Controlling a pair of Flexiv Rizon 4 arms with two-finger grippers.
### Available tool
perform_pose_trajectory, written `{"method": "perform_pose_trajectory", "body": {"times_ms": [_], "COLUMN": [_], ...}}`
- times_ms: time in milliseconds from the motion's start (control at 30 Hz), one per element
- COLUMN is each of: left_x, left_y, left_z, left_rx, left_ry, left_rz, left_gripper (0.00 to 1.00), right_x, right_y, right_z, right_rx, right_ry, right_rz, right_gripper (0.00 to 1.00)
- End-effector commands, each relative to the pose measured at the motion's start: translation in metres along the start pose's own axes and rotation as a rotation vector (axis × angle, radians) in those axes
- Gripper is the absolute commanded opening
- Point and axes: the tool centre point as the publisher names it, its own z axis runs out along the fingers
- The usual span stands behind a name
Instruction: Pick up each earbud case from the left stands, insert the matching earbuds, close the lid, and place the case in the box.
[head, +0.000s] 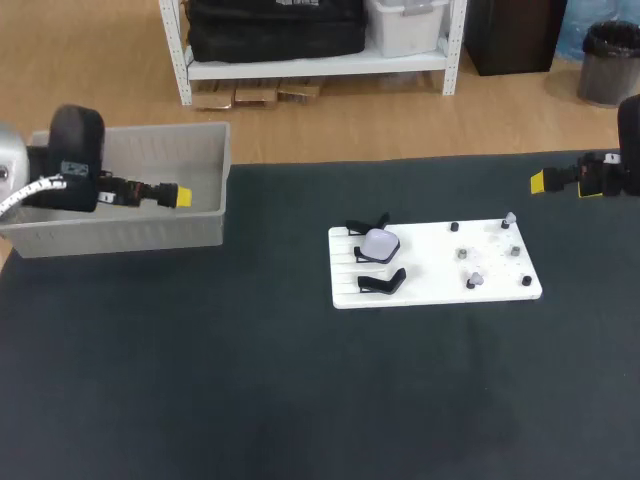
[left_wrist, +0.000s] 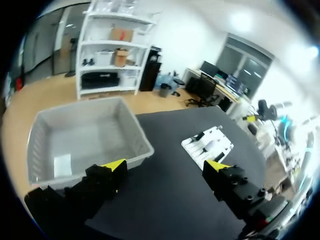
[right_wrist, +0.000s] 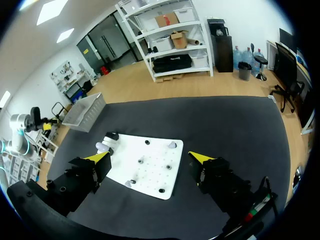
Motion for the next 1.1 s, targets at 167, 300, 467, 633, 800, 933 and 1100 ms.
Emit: {"method": "perform_pose_trajectory", "body": {"times_ms": [167,300,467,633,800,933,1100], "left_x": [0.007,0.007,0.007,0.015,0.015,0.015,0.013], "left_y": [0.002,0.002,0.002,-0.008,-0.030,-0.047,-0.068], "left_z": [-0.003,-0.003,-0.003,0.005,0.029,0.053,0.088], "left_rx": [0.691,0.691,0.691,0.628,0.554,0.478,0.492], "left_ry": [-0.385,-0.385,-0.385,-0.373,-0.396,-0.381,-0.342], "left_rz": [0.638,0.638,0.638,0.628,0.607,0.600,0.581], "left_gripper": [1.00,1.00,1.00,1.00,1.00,1.00,1.00], "right_x": [0.000,0.000,0.000,0.000,0.000,0.000,0.000], "right_y": [-0.001,-0.001,-0.001,-0.001,-0.001,-0.001,-0.001], "right_z": [0.000,0.000,0.000,0.000,0.000,0.000,0.000], "right_rx": [-0.004,-0.004,-0.004,-0.004,-0.004,-0.004,-0.004], "right_ry": [0.001,0.001,0.001,0.001,0.001,0.001,0.001], "right_rz": [-0.001,-0.001,-0.001,-0.001,-0.001,-0.001,-0.001], "right_gripper": [1.00,1.00,1.00,1.00,1.00,1.00,1.00]}}
